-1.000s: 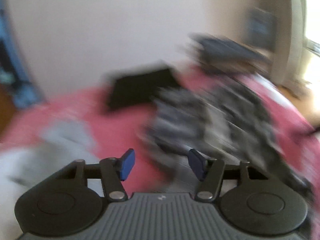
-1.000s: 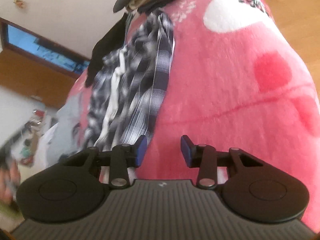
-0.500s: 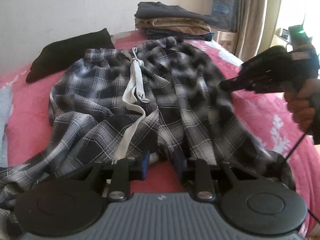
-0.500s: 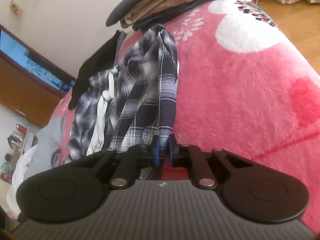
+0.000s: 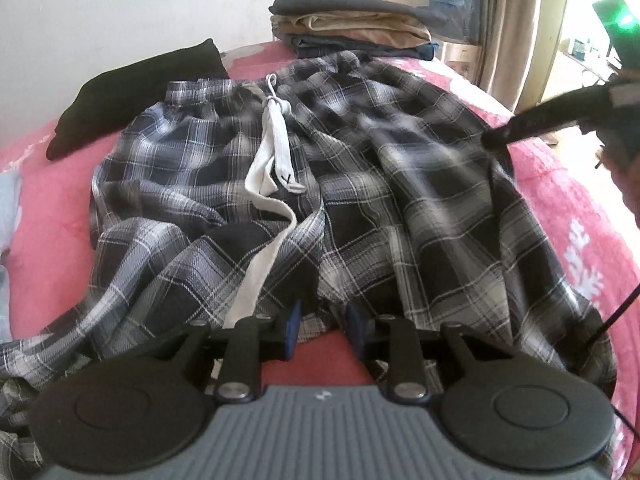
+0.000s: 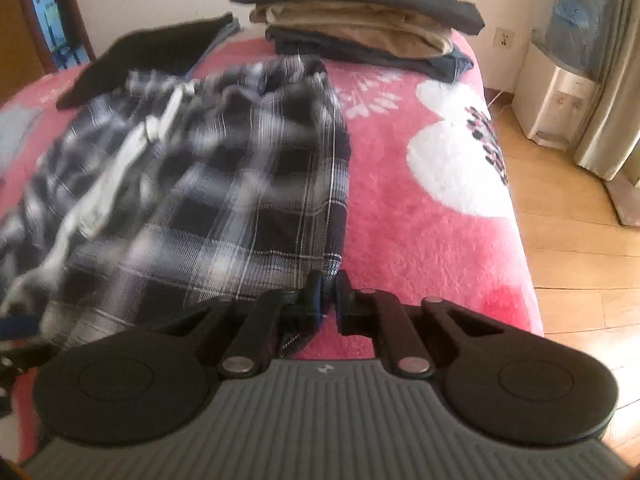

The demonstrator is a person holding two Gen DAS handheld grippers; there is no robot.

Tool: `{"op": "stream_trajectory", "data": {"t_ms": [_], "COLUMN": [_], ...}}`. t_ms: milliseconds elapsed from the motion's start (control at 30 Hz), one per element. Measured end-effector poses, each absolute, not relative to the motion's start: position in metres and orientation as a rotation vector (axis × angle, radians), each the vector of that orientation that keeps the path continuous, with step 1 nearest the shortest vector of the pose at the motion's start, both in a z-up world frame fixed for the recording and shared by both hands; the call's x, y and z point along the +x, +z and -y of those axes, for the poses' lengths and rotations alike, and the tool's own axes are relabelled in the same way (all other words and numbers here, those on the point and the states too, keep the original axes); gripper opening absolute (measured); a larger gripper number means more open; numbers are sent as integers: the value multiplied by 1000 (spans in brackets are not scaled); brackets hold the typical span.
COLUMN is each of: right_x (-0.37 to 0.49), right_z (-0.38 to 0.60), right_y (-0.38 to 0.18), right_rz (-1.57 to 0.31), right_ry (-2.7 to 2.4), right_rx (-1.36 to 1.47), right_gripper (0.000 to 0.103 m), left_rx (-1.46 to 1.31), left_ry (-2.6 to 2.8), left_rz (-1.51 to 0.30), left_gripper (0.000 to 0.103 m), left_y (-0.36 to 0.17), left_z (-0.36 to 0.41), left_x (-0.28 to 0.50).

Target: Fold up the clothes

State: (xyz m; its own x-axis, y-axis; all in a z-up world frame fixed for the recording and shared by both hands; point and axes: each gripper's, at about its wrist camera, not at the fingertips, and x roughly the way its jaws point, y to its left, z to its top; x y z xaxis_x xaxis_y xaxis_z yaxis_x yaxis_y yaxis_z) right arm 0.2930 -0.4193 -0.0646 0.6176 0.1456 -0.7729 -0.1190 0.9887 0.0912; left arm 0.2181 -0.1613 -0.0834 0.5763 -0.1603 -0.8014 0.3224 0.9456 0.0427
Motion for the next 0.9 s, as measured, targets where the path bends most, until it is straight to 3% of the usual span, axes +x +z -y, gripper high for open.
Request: {"op": "stream_trajectory", "data": {"t_ms": [267, 367, 400, 433, 700, 900], "right_x": [329, 353, 358, 358, 362, 391], "right_z": [452, 449, 448, 446, 441, 432], "right_y": [-56, -77, -84, -86, -74, -54], "right_rz": [-874, -899, -910, -909, -892, -772], "right_ry": [194, 193, 193, 173, 137, 193], "right_rx": [390, 496, 512, 499, 347, 260], "right_gripper": [24, 24, 6, 5, 8, 13], "left_rx": [148, 154, 164, 173, 110, 83], "left_ry": [-315, -305, -291, -277, -262, -260], "left_rz": [-842, -843, -847, -853, -896, -900], "left_gripper": [30, 30, 30, 30, 33, 33], "left_y": [-76, -81, -84, -86, -93, -93], "left_z": [154, 158, 160, 160, 148, 142], "left_x": [221, 227, 229, 232, 245, 249]}}
